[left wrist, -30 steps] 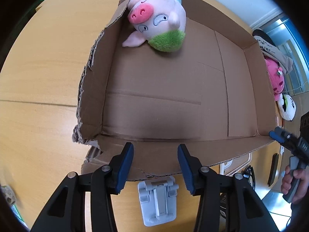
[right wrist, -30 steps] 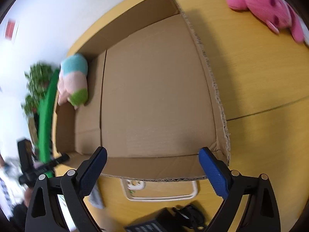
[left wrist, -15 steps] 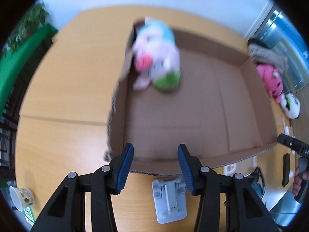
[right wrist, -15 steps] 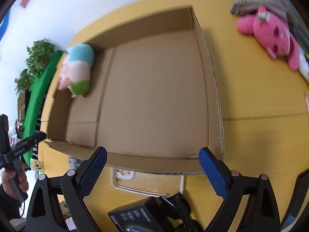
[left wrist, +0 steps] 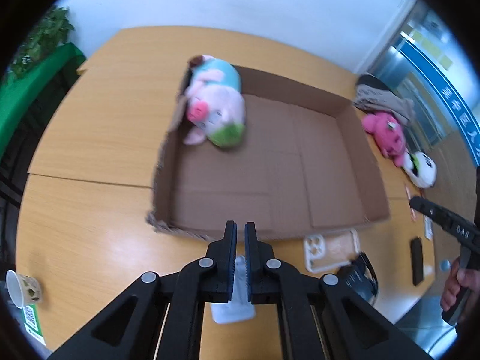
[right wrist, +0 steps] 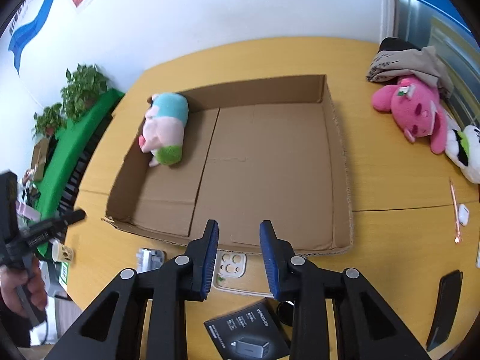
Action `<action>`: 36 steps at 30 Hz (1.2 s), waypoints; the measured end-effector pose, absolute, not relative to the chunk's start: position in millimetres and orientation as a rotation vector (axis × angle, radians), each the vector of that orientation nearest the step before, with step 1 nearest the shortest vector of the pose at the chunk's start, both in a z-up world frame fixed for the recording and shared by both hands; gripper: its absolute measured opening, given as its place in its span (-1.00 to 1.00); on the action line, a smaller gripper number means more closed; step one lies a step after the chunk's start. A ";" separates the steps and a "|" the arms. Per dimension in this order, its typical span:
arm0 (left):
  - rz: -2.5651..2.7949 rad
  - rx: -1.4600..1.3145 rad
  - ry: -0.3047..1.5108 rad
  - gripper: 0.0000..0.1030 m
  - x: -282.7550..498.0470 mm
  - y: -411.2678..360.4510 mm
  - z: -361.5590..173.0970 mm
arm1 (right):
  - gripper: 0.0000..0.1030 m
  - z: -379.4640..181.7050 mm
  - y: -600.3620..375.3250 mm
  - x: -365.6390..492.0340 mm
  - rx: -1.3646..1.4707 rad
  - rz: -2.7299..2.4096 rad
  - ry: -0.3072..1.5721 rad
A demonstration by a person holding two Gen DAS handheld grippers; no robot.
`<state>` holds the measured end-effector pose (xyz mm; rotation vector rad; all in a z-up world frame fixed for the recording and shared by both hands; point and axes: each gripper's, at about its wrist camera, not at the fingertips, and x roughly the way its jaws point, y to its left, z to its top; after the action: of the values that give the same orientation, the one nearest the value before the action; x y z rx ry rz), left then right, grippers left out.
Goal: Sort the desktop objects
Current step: 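Withdraw the left gripper from the box toward the black charger box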
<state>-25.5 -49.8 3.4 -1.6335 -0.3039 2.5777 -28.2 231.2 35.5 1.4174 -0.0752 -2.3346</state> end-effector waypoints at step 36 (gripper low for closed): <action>2.587 -1.824 -0.001 0.09 20.5 141.8 4.0 | 0.45 22.9 362.8 22.8 1.300 -2.177 -0.049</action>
<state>20.5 141.8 4.0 -1.8239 -0.0013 2.5872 22.8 362.8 22.9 1.2998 -0.0491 -2.1769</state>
